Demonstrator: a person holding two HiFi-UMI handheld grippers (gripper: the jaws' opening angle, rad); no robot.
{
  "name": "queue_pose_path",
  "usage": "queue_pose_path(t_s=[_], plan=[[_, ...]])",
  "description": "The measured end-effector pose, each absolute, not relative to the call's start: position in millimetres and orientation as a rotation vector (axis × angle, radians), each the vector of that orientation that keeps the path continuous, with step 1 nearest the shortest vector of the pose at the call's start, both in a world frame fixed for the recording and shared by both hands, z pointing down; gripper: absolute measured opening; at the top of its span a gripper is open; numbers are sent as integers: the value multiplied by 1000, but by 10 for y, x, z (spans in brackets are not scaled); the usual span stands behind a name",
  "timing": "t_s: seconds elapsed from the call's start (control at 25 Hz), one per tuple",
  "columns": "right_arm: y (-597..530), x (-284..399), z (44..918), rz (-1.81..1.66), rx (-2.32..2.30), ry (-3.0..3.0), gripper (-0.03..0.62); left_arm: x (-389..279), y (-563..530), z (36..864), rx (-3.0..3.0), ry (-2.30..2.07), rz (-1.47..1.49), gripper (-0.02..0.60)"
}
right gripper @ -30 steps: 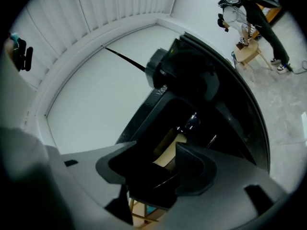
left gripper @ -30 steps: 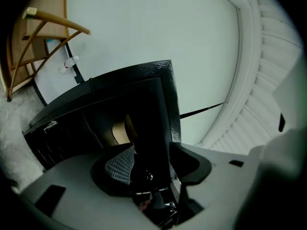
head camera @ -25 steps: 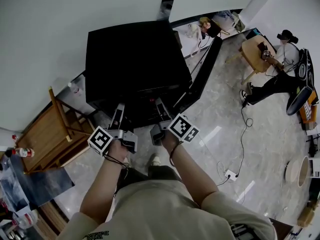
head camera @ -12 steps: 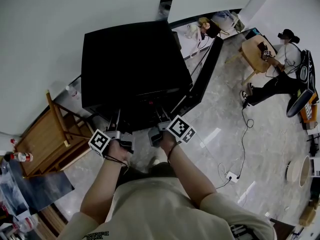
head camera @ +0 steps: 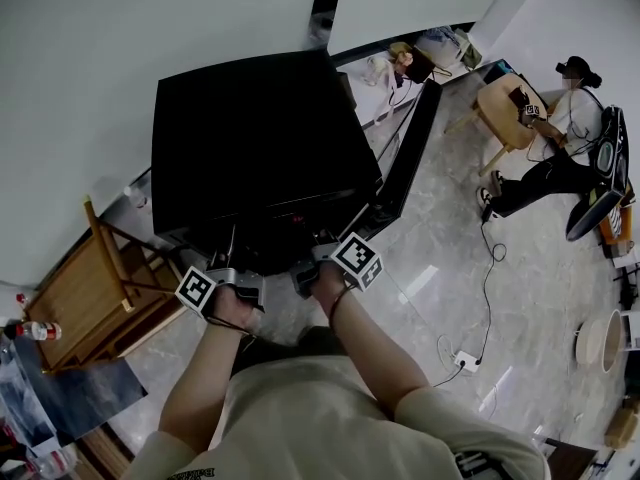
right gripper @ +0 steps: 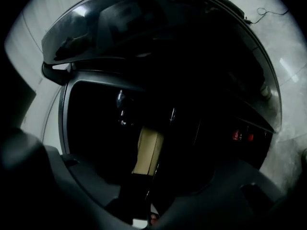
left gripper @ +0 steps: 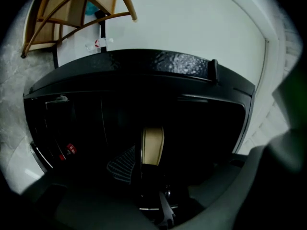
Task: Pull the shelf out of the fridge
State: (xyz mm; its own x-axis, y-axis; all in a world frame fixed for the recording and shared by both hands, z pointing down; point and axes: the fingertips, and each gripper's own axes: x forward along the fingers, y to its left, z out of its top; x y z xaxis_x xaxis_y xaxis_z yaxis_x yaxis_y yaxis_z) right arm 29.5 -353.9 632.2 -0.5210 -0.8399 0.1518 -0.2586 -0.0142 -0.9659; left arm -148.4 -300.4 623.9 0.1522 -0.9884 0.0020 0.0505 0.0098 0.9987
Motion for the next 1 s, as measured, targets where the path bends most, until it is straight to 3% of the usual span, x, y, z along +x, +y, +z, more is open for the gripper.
queue_pose_path(t_s=[0.28, 0.4, 0.68, 1.0], plan=[[-3738, 330, 6422, -1553, -1143, 1737, 191, -1494, -3141, 6344, 1246, -1059, -1103, 216], [-3802, 316, 6395, -1542, -1131, 1742, 138, -1506, -3192, 6352, 1275, -1066, -1095, 165], [-3855, 293, 6431, -1548, -1114, 1699, 89, -1555, -3259, 6395, 1319, -1079, -1061, 31], [-3939, 218, 6548, -1602, -1078, 1638, 51, -1594, -3310, 6429, 1261, -1080, -1083, 17]])
